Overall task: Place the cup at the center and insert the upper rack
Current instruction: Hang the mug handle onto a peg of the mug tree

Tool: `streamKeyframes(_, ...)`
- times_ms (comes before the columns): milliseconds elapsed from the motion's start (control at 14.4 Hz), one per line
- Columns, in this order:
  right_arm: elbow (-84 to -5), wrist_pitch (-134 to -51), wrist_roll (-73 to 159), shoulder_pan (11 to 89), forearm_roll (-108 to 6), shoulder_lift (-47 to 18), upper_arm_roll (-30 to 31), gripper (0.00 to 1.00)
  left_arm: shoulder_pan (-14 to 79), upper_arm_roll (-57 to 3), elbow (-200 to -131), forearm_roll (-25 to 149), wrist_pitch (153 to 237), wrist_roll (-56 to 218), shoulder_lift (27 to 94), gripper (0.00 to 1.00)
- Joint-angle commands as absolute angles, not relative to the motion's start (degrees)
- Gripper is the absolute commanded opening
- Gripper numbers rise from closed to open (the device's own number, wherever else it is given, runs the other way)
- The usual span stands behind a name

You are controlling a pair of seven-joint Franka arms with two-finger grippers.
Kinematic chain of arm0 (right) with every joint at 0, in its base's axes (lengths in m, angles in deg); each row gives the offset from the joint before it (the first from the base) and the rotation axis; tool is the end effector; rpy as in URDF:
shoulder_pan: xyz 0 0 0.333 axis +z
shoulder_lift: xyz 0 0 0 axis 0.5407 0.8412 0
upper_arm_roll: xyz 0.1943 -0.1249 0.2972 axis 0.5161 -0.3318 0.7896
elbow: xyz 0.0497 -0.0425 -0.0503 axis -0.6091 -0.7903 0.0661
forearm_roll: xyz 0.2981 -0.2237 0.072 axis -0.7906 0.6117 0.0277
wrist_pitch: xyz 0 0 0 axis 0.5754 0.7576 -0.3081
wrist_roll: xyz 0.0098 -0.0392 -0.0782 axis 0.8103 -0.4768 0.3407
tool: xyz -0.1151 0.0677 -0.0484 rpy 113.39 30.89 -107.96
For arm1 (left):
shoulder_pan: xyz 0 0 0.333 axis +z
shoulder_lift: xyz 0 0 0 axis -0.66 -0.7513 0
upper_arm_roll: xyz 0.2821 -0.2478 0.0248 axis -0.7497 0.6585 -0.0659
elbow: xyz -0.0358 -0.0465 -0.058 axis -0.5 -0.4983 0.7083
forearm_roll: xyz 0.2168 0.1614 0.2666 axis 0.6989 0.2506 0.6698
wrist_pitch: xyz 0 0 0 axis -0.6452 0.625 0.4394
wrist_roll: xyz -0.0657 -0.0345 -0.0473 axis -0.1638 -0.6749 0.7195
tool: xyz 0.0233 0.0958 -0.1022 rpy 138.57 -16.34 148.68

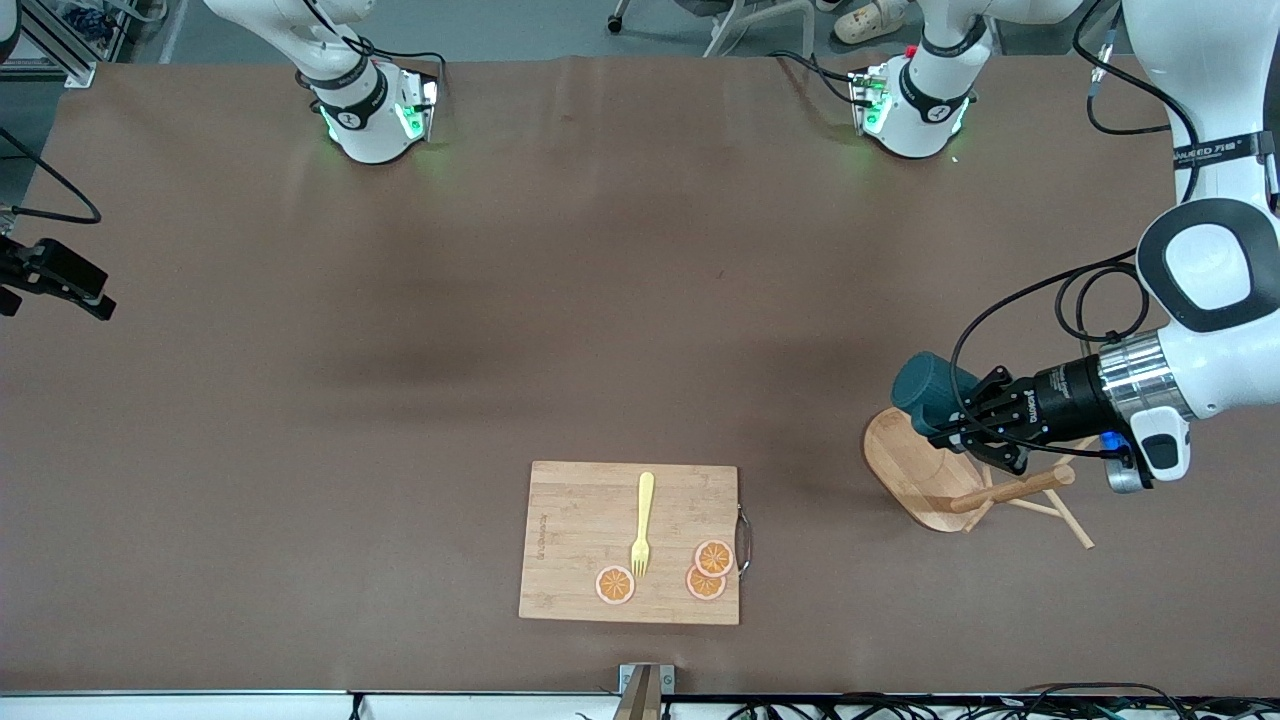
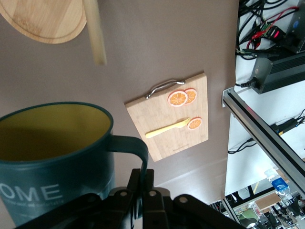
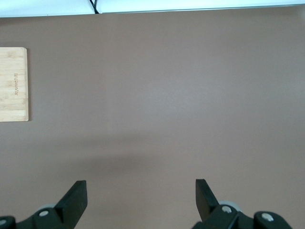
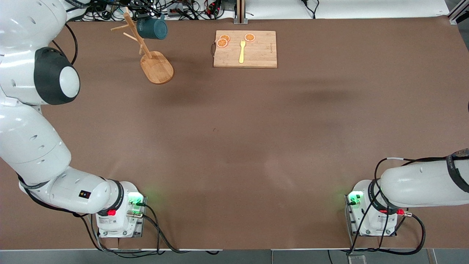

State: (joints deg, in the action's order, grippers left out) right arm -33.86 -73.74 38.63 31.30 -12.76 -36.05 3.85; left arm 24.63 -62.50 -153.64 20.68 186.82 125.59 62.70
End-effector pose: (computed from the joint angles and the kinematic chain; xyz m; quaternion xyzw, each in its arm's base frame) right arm 0.5671 -0.0401 0.6615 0.9978 -0.0247 0.0590 0.0152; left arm 0.6927 -0.1102 0.4810 0.7797 0.5201 -0.1568 0.3115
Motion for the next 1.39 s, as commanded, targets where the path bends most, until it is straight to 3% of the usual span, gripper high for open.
streamKeyframes(0, -35.0, -74.5, 38.9, 31.7, -12.9, -36.8, 3.6, 1.0, 25.0, -62.3, -153.5, 20.2, 187.6, 124.1, 62.1, 0.0)
streamKeyframes(1318, -35.0, -73.9, 38.9, 31.7, -13.0, -36.8, 3.7, 1.0, 27.7, -62.4, -152.7, 20.4, 191.7, 116.8, 57.2, 0.0)
